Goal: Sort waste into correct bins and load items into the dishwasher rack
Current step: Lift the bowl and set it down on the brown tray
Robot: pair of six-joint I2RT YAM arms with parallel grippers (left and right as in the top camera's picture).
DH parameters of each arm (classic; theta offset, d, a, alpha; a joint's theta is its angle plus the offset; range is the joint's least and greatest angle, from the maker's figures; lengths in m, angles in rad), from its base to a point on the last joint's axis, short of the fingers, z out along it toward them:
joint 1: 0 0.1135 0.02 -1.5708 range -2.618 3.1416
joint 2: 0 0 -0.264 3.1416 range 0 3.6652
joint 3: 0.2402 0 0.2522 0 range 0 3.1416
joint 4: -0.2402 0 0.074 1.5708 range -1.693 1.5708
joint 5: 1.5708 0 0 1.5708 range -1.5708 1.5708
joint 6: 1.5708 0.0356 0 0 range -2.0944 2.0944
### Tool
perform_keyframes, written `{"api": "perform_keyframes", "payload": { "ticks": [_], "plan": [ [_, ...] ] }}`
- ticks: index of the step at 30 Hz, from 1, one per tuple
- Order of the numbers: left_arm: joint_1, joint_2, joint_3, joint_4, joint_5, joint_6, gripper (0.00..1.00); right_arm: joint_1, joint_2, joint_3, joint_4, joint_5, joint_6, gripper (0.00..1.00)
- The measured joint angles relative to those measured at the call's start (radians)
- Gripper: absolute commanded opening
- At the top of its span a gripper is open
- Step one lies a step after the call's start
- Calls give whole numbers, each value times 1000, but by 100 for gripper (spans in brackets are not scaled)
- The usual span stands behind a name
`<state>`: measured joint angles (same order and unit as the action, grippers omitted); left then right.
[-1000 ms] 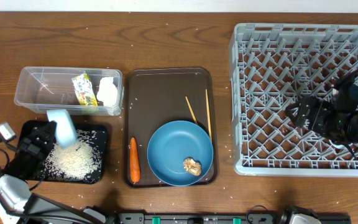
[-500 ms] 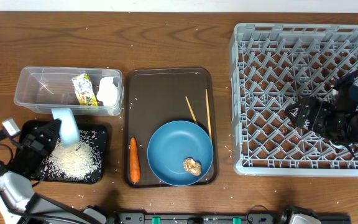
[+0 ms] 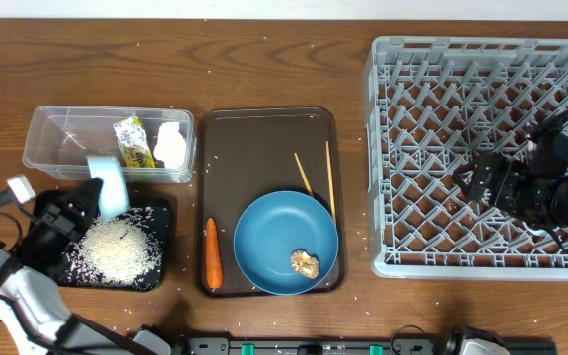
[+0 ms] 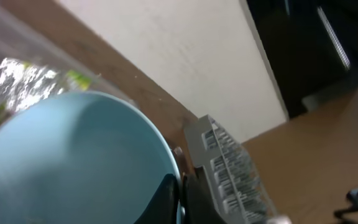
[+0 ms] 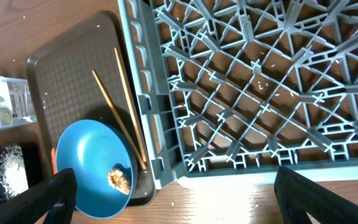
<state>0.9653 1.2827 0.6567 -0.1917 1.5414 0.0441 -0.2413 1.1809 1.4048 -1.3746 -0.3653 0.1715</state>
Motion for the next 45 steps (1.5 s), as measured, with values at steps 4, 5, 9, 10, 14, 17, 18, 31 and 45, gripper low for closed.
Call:
{"api": "perform_keyframes", "payload": {
  "ticks": [4,5,9,10,14,17,18,31,45],
  "plan": [
    [-111,-33,-4,219,3,-111,6,0,0,0,3,0,0,93],
    [-153,-38,-3,279,0,-151,6,0,0,0,2,0,0,93],
    [-327,-43,-7,531,-93,-360,6,0,0,0,6,0,0,93],
    [-378,-43,-9,615,-129,-422,6,0,0,0,8,0,0,93],
    [-544,-43,-7,868,-267,-636,6,0,0,0,7,0,0,93],
    [-661,-44,-6,930,-375,-779,6,0,0,0,6,0,0,94],
    [-690,-44,-6,932,-405,-813,6,0,0,0,6,0,0,94],
    [-972,-44,-6,933,-685,-1188,6,0,0,0,6,0,0,95],
    [-1022,-11,-6,667,-726,-891,7,0,0,0,3,0,0,95]
  ]
}}
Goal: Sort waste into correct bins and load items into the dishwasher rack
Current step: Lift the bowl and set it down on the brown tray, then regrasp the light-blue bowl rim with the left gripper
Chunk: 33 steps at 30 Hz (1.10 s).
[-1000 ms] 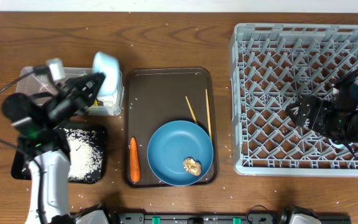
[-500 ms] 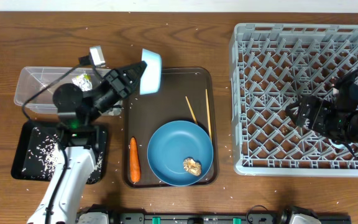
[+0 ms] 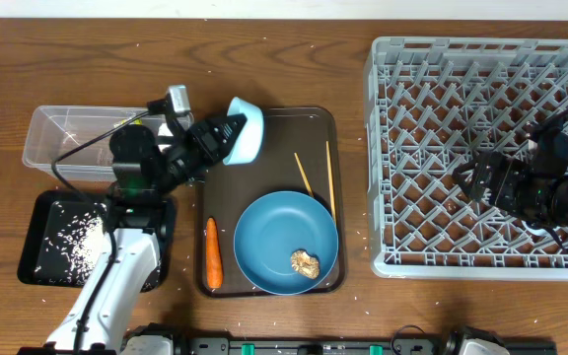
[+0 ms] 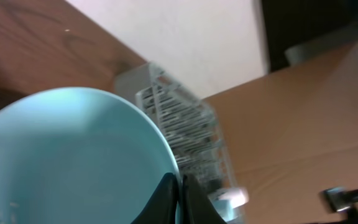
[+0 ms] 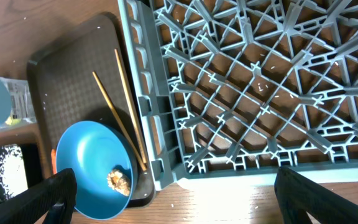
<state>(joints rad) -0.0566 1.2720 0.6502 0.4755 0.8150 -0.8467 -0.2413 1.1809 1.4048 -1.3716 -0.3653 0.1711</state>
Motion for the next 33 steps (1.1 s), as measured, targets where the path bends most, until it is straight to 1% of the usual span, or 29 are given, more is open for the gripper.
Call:
{"api": "perform_keyframes", "payload": {
  "ticks": [6,8,11,15,19,25,29,30,32,33],
  "plan": [
    [-41,9,0,-100,-8,200,6,0,0,0,0,0,0,95],
    [-54,15,0,-154,-23,262,6,0,0,0,0,0,0,95],
    [-75,27,0,-254,-74,380,6,0,0,0,-1,0,0,95],
    [-95,57,0,-325,-155,519,6,0,0,0,-4,0,0,95],
    [-96,104,0,-333,-230,614,6,0,0,0,-8,0,0,95],
    [-96,169,0,-336,-277,676,7,0,0,0,-16,0,0,95],
    [-96,166,2,-343,-287,709,16,0,0,0,-16,0,0,95],
    [-96,159,4,-354,-290,717,22,0,0,0,-16,0,0,95],
    [-98,138,16,-391,-295,732,28,0,0,0,-16,0,0,96],
    [-99,124,25,-410,-296,738,34,0,0,0,-16,0,0,95]
  ]
}}
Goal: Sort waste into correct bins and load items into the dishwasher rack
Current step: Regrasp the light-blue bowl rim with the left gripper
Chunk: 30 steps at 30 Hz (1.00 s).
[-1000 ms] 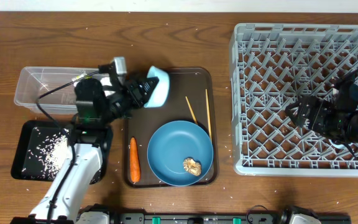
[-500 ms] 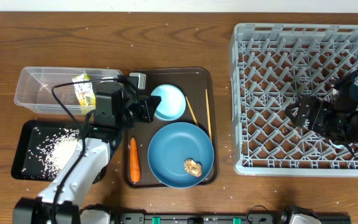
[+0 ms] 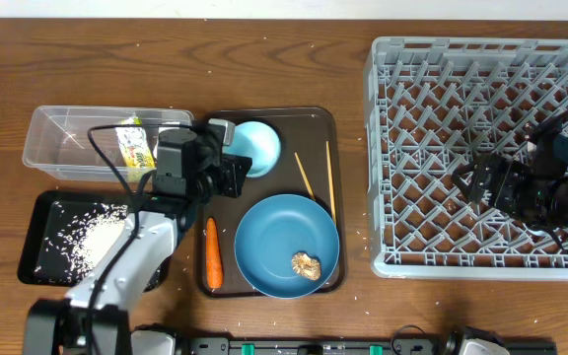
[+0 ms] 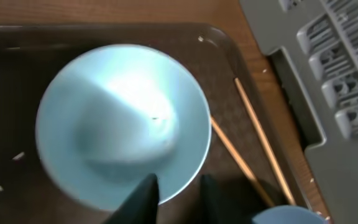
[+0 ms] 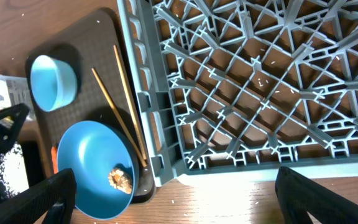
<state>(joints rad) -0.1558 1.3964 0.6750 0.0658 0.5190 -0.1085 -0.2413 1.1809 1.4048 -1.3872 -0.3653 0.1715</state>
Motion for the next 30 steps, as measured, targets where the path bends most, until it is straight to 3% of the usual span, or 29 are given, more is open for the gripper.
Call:
{"api": "perform_keyframes", "payload": {
  "ticks": [4,9,15,24,30],
  "plan": [
    [-33,-51,60,-85,-8,47,52,0,0,0,0,0,0,95],
    [-141,-52,134,-219,-122,140,64,0,0,0,1,0,0,95],
    [-196,48,154,-216,-240,204,63,0,0,0,0,0,1,96],
    [-233,206,154,-173,-290,252,61,0,0,0,0,-1,2,96],
    [-248,247,154,-163,-325,276,51,0,0,0,0,0,2,96]
  ]
}}
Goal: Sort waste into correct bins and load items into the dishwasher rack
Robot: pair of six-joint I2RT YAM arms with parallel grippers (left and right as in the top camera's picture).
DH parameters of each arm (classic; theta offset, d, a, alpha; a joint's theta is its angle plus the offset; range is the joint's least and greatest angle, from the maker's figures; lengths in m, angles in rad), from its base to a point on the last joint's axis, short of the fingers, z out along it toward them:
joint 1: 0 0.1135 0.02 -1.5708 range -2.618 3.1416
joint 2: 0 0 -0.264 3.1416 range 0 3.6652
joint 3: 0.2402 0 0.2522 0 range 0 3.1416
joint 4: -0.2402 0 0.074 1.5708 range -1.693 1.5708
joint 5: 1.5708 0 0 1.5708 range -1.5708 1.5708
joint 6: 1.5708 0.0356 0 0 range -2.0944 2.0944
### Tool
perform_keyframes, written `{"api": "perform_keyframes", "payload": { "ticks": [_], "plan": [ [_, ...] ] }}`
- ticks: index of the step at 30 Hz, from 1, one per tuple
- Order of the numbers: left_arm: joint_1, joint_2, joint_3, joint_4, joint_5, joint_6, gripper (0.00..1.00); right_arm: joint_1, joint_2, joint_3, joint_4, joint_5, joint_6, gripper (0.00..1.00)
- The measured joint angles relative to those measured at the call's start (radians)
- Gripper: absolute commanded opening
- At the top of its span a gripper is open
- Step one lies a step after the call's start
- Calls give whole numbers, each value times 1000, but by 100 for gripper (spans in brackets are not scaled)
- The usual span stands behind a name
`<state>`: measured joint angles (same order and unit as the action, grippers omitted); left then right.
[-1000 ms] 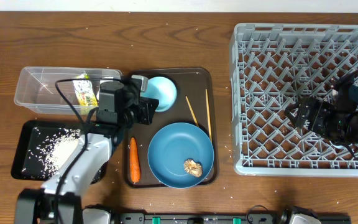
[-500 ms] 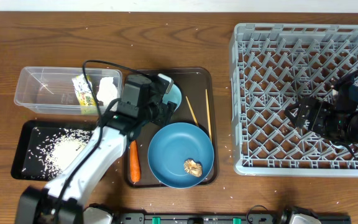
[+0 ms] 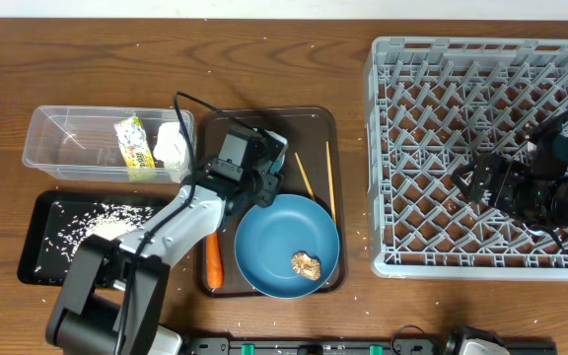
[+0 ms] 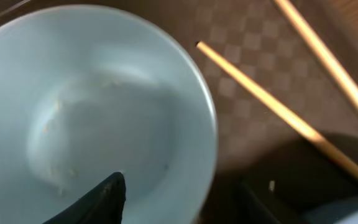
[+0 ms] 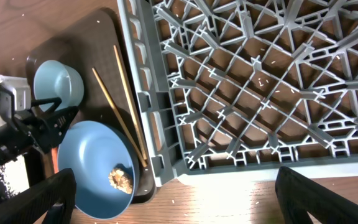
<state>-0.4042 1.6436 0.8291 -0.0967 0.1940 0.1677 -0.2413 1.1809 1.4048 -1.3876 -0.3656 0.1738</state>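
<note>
The light blue bowl (image 4: 104,106) stands upright at the back left of the brown tray (image 3: 309,128), also seen in the right wrist view (image 5: 58,87). My left gripper (image 4: 185,186) is open astride its rim, one finger inside the bowl and one outside; from overhead the left gripper (image 3: 262,170) covers most of the bowl. The grey dishwasher rack (image 3: 383,148) sits on the right, with my right gripper (image 3: 471,182) open above its floor. A blue plate (image 3: 274,237) holds a food scrap (image 3: 306,263). Two chopsticks (image 3: 329,177) lie beside it.
A carrot (image 3: 213,261) lies on the tray's left edge. The clear bin (image 3: 67,148) at the left holds a wrapper (image 3: 134,141) and a white crumpled item (image 3: 173,145). Rice covers the black tray (image 3: 42,247) in front of it. Loose grains dot the table.
My left jaws have spread apart around the bowl's rim, and the wrist now sits closer over the bowl. The bowl stays on the tray. The right arm has not moved.
My left gripper held the bowl tipped over the black tray, rice heaped beneath it. Then it held the bowl above the brown tray's back left corner. Then the bowl stood upright on the tray with the fingers at its rim. Now the jaws are open.
</note>
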Motion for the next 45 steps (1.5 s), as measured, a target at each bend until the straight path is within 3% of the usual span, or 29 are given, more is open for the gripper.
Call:
{"api": "perform_keyframes", "payload": {
  "ticks": [4,7,13,24,29,34,39,45],
  "plan": [
    [0,39,1,27,-14,21,38,0,0,0,0,0,1,96],
    [0,68,2,46,-24,32,37,0,0,0,0,0,2,96],
    [0,89,3,50,-44,36,6,0,0,0,-3,0,2,96],
    [1,-27,18,5,-61,-41,6,0,0,0,-3,0,2,96],
    [2,-217,18,-86,-56,-148,6,0,0,0,-3,0,2,96],
    [37,-412,18,-185,15,-332,6,0,0,0,-3,0,2,96],
    [198,-587,18,-245,161,-564,6,0,0,0,-4,0,2,96],
    [538,-658,13,-258,426,-722,6,0,0,0,-6,0,2,96]
  ]
}}
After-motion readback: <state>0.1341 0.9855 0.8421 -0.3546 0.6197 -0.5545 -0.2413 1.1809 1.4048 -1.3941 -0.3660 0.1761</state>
